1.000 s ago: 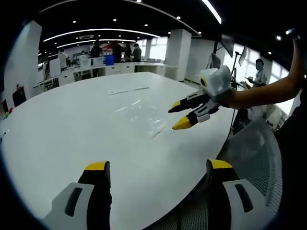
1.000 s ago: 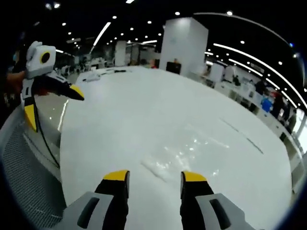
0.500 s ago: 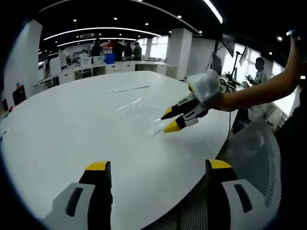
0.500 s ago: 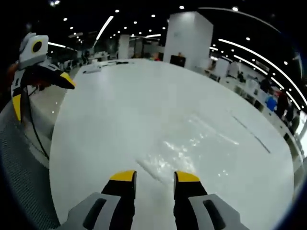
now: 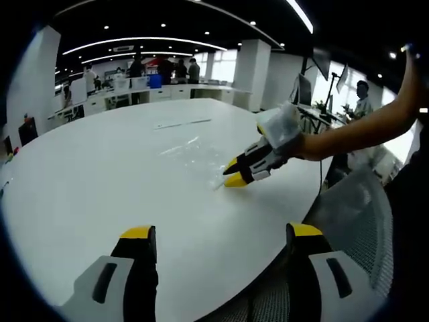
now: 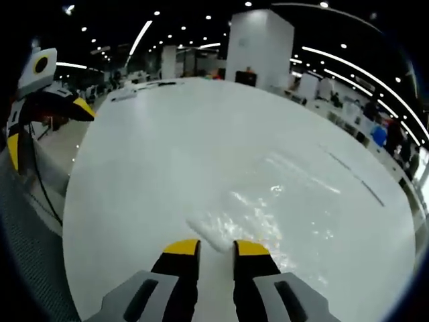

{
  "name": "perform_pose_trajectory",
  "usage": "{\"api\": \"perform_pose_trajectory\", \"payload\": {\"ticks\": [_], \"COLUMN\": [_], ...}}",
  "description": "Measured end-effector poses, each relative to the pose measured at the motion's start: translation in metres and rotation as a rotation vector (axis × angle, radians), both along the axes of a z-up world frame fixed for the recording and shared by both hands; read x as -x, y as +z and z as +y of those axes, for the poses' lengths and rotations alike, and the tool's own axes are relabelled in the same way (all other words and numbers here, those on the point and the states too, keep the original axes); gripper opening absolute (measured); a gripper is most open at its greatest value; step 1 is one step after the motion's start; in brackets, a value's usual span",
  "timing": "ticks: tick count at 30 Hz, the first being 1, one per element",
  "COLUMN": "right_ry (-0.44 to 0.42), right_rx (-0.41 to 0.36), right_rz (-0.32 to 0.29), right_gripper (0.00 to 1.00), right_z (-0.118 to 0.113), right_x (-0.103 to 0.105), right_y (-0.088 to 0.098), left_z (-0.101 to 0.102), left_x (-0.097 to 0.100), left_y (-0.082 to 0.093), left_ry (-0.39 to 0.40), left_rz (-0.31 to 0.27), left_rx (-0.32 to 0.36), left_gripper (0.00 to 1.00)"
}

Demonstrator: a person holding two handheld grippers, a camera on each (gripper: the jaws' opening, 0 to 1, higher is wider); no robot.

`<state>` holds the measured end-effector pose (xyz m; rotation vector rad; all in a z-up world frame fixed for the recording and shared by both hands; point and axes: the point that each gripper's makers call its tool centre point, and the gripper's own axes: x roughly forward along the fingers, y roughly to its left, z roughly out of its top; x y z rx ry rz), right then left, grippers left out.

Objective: Open the resealable bag by pulling the two sides of the seal apart until the entire bag opening is separated and visibly accessible.

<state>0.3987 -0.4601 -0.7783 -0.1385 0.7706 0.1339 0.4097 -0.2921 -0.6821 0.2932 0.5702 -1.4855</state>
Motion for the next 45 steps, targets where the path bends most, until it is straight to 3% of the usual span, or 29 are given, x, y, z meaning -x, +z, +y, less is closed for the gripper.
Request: {"api": "perform_pose_trajectory", "payload": {"ticks": [7, 19, 34, 45], "right_ry": [0.0, 0.01, 0.045, 0.091], "right_rx": [0.013, 0.024, 0.019, -0.032], "right_rz": [-0.001, -0.004, -0.009, -0.023], "right_gripper": [0.14, 0.02, 0.01, 0.01], "right_z": [-0.001, 0.0, 0.009, 0.025], "right_x": [-0.002, 0.001, 0.01, 0.018], "right_y": [-0.001, 0.0, 0.008, 0.017], "left_z": [0.002, 0.002, 0.001, -0.004], "left_x": [-0.002, 0.0, 0.001, 0.008], "left_y": [0.0, -0.002, -0.004, -0.007], "left_ry": [0.007, 0.003, -0.006, -0.039], "left_rz": [0.0, 0.002, -0.002, -0.015], "left_rx": [-0.002, -0.008, -0.01, -0.023], "left_gripper": [0.76, 0.75, 0.75, 0.74]}}
